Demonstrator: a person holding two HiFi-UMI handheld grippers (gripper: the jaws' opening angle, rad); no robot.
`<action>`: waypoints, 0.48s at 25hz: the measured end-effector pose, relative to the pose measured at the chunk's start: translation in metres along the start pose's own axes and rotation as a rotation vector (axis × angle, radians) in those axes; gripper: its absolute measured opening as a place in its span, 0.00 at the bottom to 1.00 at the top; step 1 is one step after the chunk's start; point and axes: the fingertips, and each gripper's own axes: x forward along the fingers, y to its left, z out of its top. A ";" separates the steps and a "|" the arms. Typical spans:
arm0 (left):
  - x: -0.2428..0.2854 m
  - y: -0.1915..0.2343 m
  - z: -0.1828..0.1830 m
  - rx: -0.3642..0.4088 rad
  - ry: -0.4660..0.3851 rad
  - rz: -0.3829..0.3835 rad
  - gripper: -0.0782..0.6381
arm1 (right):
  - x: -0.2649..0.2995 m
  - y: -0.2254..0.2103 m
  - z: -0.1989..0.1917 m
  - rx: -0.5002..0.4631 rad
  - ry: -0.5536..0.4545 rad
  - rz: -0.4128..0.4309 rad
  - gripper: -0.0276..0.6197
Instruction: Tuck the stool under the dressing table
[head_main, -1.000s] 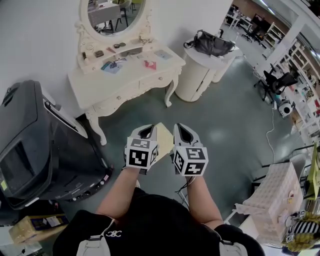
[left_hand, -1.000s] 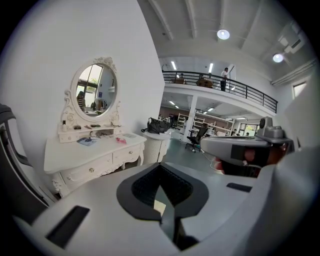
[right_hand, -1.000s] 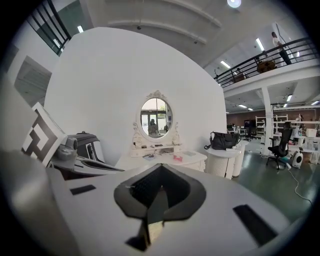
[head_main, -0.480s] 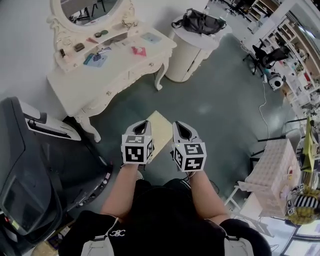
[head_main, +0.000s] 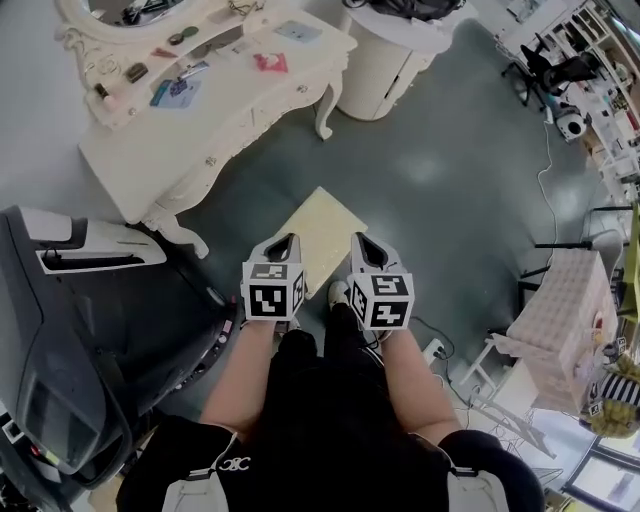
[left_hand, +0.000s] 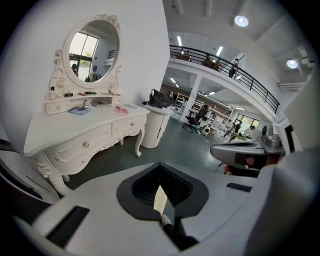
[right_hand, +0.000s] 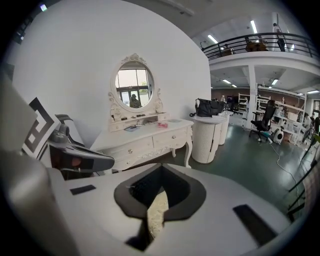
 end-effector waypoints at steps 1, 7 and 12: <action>0.004 0.000 -0.003 0.005 0.011 0.003 0.11 | 0.005 -0.004 -0.006 0.008 0.008 0.001 0.05; 0.049 -0.005 -0.037 0.010 0.113 0.002 0.11 | 0.040 -0.041 -0.052 0.097 0.070 0.000 0.05; 0.112 0.004 -0.096 0.006 0.234 0.022 0.11 | 0.083 -0.061 -0.132 0.167 0.197 0.034 0.06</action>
